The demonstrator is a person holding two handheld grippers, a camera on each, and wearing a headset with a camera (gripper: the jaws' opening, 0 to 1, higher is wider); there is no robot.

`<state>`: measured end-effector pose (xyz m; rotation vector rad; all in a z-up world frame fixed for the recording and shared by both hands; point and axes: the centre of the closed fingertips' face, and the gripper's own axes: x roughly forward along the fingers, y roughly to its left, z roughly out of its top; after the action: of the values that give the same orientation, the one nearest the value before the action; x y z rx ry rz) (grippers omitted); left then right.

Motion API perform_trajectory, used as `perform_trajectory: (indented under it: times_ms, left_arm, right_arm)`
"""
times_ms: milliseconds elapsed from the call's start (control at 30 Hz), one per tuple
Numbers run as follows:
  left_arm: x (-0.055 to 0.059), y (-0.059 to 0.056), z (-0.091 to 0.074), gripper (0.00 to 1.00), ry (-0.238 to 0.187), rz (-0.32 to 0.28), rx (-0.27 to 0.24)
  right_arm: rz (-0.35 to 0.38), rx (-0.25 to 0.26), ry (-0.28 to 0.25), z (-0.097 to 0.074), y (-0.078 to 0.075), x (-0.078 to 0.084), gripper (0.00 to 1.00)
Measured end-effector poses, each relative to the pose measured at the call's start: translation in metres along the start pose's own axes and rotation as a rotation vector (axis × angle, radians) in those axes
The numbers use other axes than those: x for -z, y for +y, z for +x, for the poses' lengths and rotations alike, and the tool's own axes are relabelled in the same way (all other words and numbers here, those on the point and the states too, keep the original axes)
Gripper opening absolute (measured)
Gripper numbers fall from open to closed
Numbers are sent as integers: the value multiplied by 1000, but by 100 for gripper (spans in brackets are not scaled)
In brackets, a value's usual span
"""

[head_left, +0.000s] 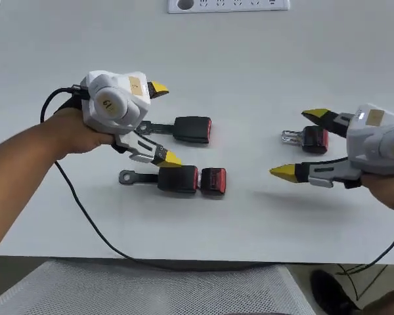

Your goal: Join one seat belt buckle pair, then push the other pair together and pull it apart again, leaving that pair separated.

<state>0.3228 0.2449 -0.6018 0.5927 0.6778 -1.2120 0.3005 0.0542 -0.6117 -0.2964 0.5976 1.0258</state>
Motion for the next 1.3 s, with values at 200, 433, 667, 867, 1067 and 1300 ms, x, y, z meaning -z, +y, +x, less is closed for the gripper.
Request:
perform_trajectory:
  times_ms: [200,433,667,867,1067,1300]
  left_arm:
    - [5,5,9,90,17,11,16]
    - [16,5,23,90,49,11,54]
    - [29,3,38,85,84,0,97]
    - [30,1,49,79,69,5,128]
    - [29,0,55,69,48,4,153]
    - [32,4,56,58,30,14,152]
  right_arm:
    - [-16,-3,49,-13,-22,18,82]
    - [8,-46,85,-17,-35,35,78]
    - [8,-82,117,-14,-44,47,74]
    - [3,-138,153,-8,-42,57,73]
    - [-6,-170,168,-8,-42,61,68]
    - [-14,-193,179,-7,-39,67,65]
